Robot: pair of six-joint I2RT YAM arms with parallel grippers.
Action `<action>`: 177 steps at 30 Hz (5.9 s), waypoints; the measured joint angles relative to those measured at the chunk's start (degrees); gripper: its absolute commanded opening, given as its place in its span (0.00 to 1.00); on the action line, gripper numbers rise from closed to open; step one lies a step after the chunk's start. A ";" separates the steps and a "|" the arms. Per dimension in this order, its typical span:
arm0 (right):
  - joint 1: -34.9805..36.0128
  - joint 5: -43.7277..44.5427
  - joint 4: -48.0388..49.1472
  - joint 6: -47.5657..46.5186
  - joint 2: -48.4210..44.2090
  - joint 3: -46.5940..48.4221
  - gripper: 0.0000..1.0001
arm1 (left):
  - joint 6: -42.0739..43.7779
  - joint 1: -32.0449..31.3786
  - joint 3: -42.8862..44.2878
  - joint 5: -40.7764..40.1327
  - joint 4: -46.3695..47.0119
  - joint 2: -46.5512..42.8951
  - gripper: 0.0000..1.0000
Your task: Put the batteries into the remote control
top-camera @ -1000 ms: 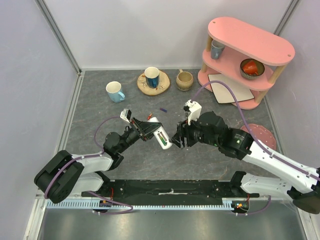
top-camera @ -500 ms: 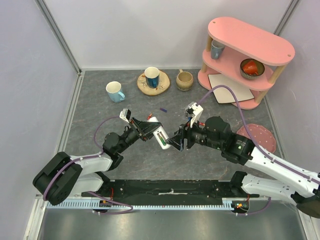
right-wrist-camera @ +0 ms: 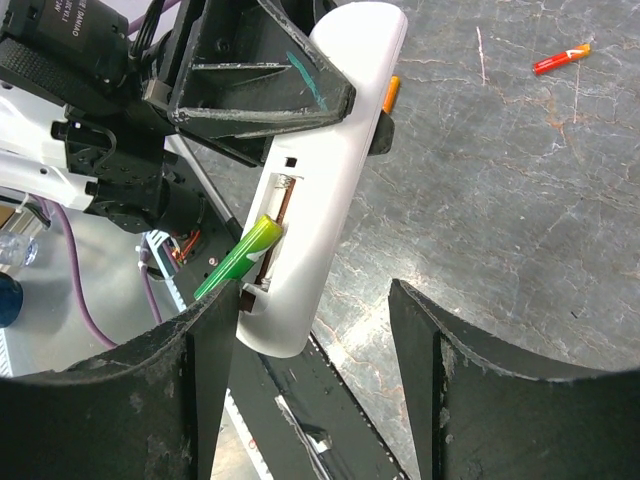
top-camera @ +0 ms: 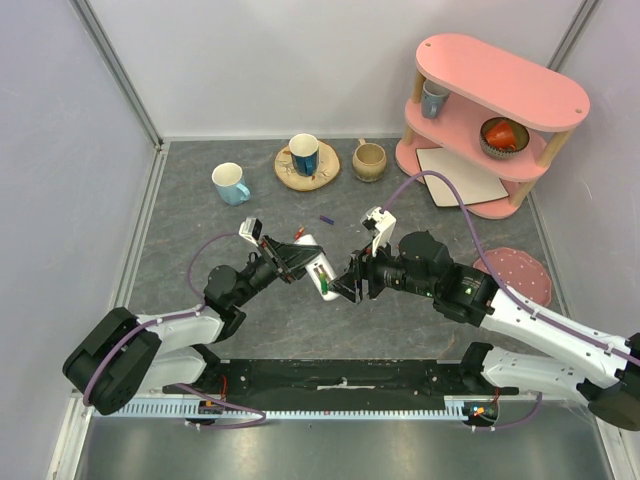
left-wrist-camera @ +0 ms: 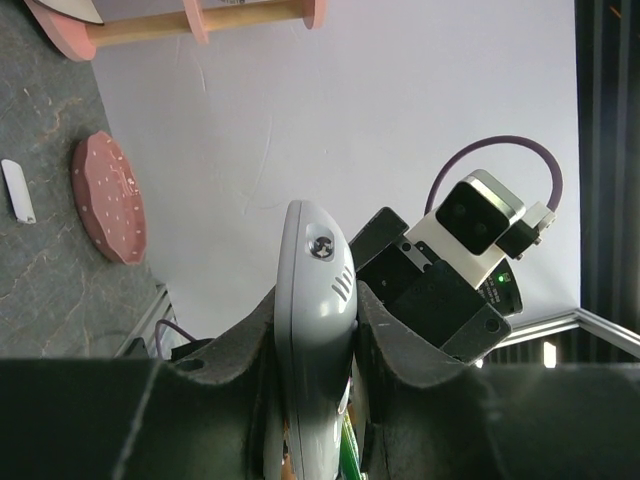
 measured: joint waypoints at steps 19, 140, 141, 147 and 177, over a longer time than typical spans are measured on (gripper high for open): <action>-0.63 2.32 -0.96 0.02 1.62 0.74 0.70 | 0.02 0.00 -0.42 0.22 -2.75 -0.52 0.02; -6.69 -15.72 -1.68 -7.10 1.49 -1.84 0.73 | 1.20 0.00 -0.46 3.72 -5.84 -0.04 0.02; -6.69 -15.76 -1.90 -7.30 1.49 -1.77 0.73 | 1.20 0.00 -0.46 3.72 -5.81 -0.04 0.02; -6.69 -16.59 -3.82 -8.87 1.49 -1.36 0.73 | 1.20 0.00 -0.46 3.72 -5.77 -0.04 0.02; -6.69 -19.96 0.42 -7.80 4.46 -1.07 0.74 | 1.20 0.00 0.11 5.29 -5.75 0.00 0.02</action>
